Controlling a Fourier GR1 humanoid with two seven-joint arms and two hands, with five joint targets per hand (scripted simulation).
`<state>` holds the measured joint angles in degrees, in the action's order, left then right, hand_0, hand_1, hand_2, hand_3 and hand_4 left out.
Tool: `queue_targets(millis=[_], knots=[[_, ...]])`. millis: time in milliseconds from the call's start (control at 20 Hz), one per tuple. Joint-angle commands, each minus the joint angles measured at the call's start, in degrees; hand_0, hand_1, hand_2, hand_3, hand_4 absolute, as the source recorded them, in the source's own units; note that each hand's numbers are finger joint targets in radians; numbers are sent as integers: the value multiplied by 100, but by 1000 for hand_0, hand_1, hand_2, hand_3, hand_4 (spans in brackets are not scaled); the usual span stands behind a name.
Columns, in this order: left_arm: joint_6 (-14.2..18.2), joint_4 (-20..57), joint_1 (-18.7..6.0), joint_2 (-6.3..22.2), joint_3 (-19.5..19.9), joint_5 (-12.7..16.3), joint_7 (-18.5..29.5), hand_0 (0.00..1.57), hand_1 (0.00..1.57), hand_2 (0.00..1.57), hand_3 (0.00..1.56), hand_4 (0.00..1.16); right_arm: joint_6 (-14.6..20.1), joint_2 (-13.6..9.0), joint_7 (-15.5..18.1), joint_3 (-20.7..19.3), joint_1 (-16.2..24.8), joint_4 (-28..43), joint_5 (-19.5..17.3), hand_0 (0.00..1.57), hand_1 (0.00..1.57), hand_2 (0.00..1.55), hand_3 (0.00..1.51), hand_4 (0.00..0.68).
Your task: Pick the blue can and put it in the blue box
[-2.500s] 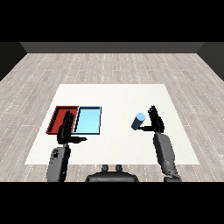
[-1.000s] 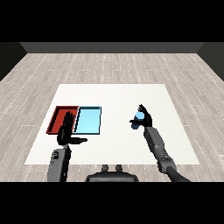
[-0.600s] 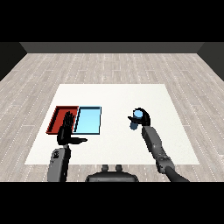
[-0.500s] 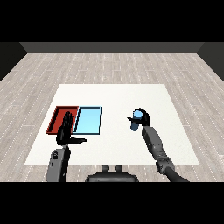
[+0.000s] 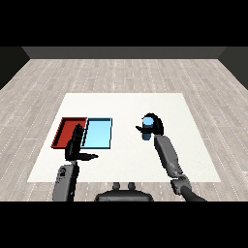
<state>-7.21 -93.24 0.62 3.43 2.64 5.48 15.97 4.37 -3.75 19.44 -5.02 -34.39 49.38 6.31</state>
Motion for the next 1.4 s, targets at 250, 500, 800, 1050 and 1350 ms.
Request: queue_targets(millis=[250,500,800,1050,1350], knots=[[-108,113,-203,-240,-289,278,-446,0,0,0,0,0,89,197,-464,445,163,1373,-163,1479,1479,1454,1430,641],[13,51,-350,-338,-488,224,-720,0,0,0,0,0,195,287,-891,913,1090,2643,-348,1479,1479,1454,1430,641],[189,929,-913,-342,-950,890,-561,0,0,0,0,0,698,372,-1125,1285,807,2638,-179,1486,1486,1464,1443,633],[1047,637,-787,-342,-1905,497,-818,0,0,0,0,0,343,373,-744,1208,959,2444,-83,1436,1436,1460,1431,615],[1378,1070,-1160,-343,-2037,490,-867,0,0,0,0,0,789,374,-490,1692,821,2185,-85,1443,1443,1455,1435,612]])
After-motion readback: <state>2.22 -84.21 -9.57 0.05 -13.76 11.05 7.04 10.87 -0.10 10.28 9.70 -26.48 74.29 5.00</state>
